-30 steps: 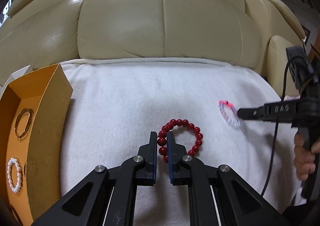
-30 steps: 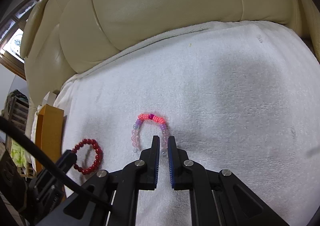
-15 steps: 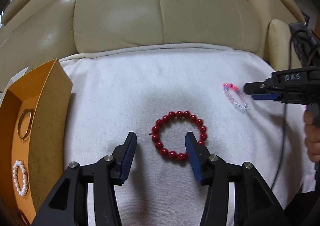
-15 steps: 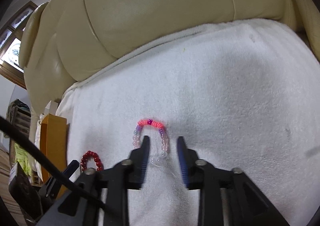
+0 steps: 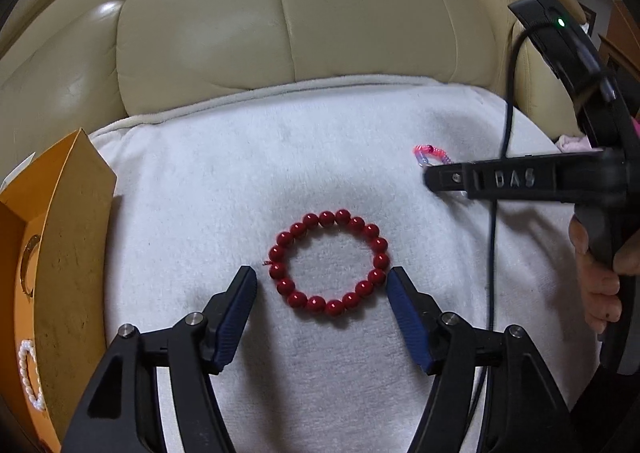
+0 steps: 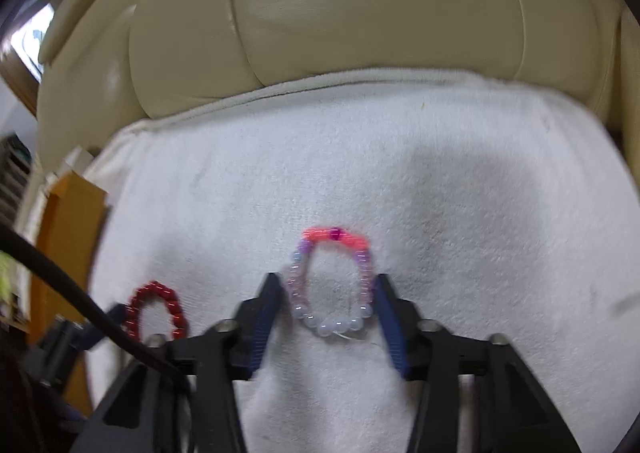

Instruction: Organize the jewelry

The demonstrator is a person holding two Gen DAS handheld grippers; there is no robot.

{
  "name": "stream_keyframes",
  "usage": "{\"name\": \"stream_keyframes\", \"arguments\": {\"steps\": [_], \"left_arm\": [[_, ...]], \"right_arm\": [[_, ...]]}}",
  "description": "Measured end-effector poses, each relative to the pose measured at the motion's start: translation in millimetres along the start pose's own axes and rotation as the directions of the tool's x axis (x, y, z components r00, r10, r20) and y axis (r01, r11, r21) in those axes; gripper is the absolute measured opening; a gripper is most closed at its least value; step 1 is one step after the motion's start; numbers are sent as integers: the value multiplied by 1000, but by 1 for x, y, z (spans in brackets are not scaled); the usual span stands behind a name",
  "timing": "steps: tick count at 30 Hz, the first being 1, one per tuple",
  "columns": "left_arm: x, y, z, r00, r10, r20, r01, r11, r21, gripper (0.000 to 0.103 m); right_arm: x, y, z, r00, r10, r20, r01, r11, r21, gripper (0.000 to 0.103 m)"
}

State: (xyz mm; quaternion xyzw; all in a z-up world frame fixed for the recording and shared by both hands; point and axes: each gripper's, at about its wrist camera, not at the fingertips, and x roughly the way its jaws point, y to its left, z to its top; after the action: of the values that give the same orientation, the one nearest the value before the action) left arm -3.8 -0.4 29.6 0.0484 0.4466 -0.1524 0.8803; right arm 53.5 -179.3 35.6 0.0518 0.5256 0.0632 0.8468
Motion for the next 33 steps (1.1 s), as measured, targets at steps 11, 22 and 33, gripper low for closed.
{"name": "stream_keyframes", "arguments": {"steps": [11,22,33], "left_arm": [[-11,18,8,998,-20,68,25,997,-74,1],[-19,20,10,997,21,80,-15,997,-76,2],[6,13,10,998,54,-9,-55,996,-75,71]], "right_arm": [[-12,-12,2,998,58,28,-59,998,15,8],[-30,-19,-2,989,141,51,-144,988,60,8],[-15,-20,-5,992,130,1,-129,988,80,8]]}}
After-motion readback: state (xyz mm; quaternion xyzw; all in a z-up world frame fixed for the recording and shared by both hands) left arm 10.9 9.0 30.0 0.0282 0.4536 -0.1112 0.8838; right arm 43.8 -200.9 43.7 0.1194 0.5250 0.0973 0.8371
